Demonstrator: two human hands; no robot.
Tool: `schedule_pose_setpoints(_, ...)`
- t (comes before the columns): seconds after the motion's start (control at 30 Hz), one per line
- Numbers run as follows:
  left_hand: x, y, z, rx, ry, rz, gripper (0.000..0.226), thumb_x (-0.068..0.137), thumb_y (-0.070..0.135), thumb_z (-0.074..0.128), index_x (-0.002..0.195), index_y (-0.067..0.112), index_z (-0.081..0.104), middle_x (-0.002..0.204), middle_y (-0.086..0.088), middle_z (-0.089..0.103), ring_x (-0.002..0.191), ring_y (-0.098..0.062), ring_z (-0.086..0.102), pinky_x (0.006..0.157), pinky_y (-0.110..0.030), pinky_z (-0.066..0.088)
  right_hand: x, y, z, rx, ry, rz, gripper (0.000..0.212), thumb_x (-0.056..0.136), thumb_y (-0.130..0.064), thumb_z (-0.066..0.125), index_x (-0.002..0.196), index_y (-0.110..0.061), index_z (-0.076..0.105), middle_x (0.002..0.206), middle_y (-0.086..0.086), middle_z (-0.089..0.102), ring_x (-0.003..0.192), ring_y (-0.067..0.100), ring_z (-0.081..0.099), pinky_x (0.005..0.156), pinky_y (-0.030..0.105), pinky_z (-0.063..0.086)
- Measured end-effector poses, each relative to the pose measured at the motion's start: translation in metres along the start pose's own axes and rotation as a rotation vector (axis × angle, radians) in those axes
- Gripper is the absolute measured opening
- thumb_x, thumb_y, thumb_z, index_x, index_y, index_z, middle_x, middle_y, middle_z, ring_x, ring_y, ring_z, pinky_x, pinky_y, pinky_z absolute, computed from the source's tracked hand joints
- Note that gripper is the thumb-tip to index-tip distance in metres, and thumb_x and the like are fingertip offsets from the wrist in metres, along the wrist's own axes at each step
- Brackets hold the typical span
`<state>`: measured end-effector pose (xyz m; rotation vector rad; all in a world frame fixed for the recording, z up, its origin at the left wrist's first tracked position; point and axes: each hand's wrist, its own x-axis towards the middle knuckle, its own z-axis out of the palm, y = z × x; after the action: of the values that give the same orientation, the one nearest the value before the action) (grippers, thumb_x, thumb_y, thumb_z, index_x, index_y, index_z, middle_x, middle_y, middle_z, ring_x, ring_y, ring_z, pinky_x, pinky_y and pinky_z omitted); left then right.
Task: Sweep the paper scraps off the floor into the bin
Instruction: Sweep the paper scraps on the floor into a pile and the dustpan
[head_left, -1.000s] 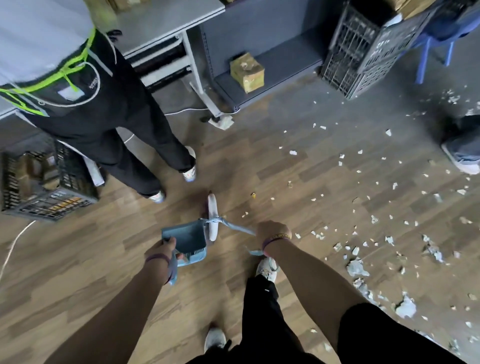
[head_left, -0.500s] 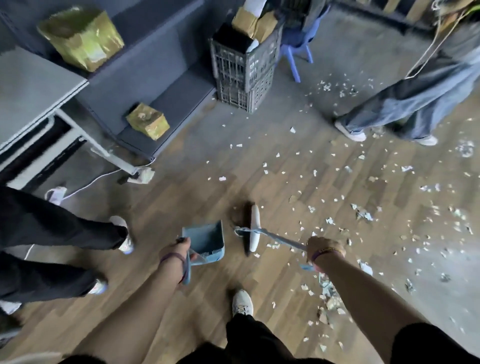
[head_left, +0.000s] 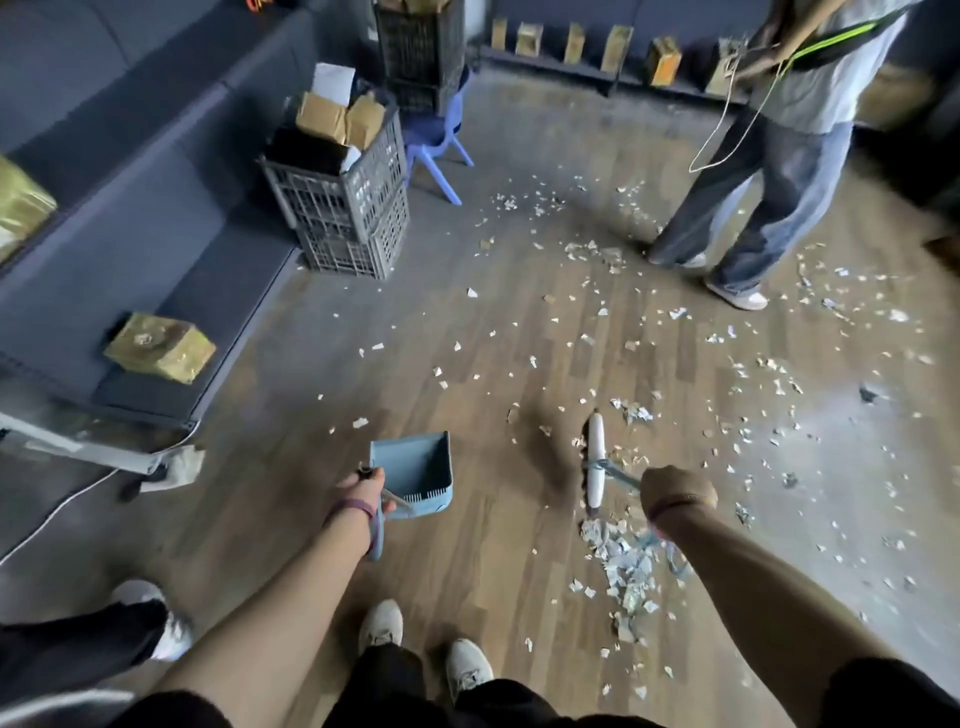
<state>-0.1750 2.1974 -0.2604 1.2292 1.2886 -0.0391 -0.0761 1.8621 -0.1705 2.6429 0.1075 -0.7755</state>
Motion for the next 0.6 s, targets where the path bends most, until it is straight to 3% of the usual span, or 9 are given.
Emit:
schedule_pose_setpoints(0.27, 0.049, 0.035, -0.028, 0.056, -0.011, 0.004, 0.031, 0.094, 0.014, 0.056, 0.119, -0.004, 0.056, 0.09, -0.014, 0.056, 0.02, -0.007, 0.046, 0.027, -0.01, 0.034, 0.019, -0.109, -0.049, 0.023, 0.053, -0.201, 0.034, 0.094, -0.016, 0.042, 0.122, -0.015, 0.06, 0.123, 0.006, 0.063, 0.114, 0.026, 0.061, 0.09, 0.035, 0.05)
schedule_pose_setpoints(0.43, 0.111, 0.078, -0.086, 0.002, 0.055, -0.045, 0.027, 0.096, 0.016, 0.052, 0.117, 0.0, 0.054, 0.07, -0.009, 0.051, 0.045, -0.021, 0.051, 0.026, -0.013, 0.038, 0.039, -0.222, -0.097, 0.022, 0.069, -0.357, 0.031, 0.091, -0.018, 0.05, 0.12, -0.017, 0.061, 0.119, 0.006, 0.065, 0.111, 0.026, 0.062, 0.085, 0.033, 0.05)
schedule_pose_setpoints(0.53, 0.147, 0.102, -0.13, -0.037, 0.104, -0.078, 0.016, 0.096, 0.018, 0.05, 0.103, 0.004, 0.051, 0.066, -0.011, 0.049, 0.024, -0.011, 0.049, 0.025, -0.014, 0.037, 0.044, -0.287, -0.13, -0.003, 0.065, -0.447, 0.031, 0.09, -0.018, 0.053, 0.12, -0.017, 0.061, 0.118, 0.005, 0.065, 0.109, 0.025, 0.063, 0.082, 0.032, 0.049)
schedule_pose_setpoints(0.6, 0.172, 0.117, -0.163, -0.045, 0.141, -0.088, 0.017, 0.097, 0.019, 0.049, 0.096, 0.002, 0.05, 0.065, -0.011, 0.049, 0.02, -0.006, 0.045, 0.025, -0.012, 0.035, 0.047, -0.333, -0.151, -0.01, 0.055, -0.495, 0.032, 0.09, -0.017, 0.053, 0.121, -0.016, 0.06, 0.119, 0.005, 0.065, 0.11, 0.026, 0.062, 0.084, 0.033, 0.049)
